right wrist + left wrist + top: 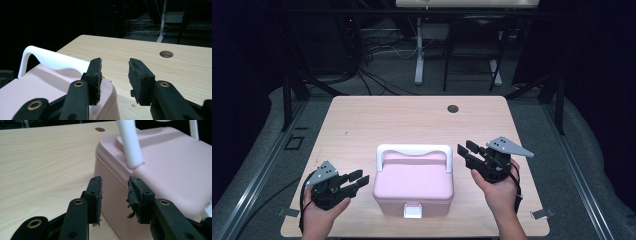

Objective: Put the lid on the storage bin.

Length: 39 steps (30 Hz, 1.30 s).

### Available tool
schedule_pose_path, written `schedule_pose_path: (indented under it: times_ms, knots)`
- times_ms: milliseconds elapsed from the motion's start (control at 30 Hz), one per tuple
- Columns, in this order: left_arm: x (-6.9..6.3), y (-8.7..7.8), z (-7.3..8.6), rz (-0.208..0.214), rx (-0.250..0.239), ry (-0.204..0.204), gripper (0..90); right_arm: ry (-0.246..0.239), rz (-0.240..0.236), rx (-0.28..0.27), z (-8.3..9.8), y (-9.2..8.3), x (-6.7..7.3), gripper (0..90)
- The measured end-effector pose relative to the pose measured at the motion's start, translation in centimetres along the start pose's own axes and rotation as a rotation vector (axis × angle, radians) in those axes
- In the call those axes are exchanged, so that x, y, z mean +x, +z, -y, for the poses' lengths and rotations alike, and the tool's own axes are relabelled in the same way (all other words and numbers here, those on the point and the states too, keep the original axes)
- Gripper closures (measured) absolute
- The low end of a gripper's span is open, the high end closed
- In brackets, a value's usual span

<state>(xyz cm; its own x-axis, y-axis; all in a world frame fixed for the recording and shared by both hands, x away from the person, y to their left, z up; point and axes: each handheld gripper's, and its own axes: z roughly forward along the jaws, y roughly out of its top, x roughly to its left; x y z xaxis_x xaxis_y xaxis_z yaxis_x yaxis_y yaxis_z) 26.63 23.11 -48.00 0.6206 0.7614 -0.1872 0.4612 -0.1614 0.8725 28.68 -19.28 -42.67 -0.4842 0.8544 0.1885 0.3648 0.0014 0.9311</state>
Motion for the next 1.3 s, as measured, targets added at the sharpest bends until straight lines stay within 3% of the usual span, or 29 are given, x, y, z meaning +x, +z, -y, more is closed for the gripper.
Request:
schedule_pose_path:
  times_ms: [267,533,767,1067,1300]
  knots:
    - [1.6,2.0,-0.8,-0.034,-0.002,-0.036,62.6,0.002,0.000,0.000,0.1,0.0,-0.1,62.2]
    - [2.9,3.1,-0.1,-0.077,0.012,-0.059,61.7,0.002,0.000,0.002,0.2,0.0,-0.2,62.2]
    - [3.6,3.3,0.9,-0.095,0.018,-0.077,61.1,-0.002,0.001,0.001,0.3,0.1,-0.1,62.1]
    - [4.1,3.4,2.1,-0.116,0.046,-0.057,59.8,-0.006,0.011,0.003,0.6,0.0,0.0,62.0]
    - [4.5,3.1,2.7,-0.126,0.046,-0.065,58.4,-0.012,0.032,0.019,1.5,-0.1,-0.2,61.5]
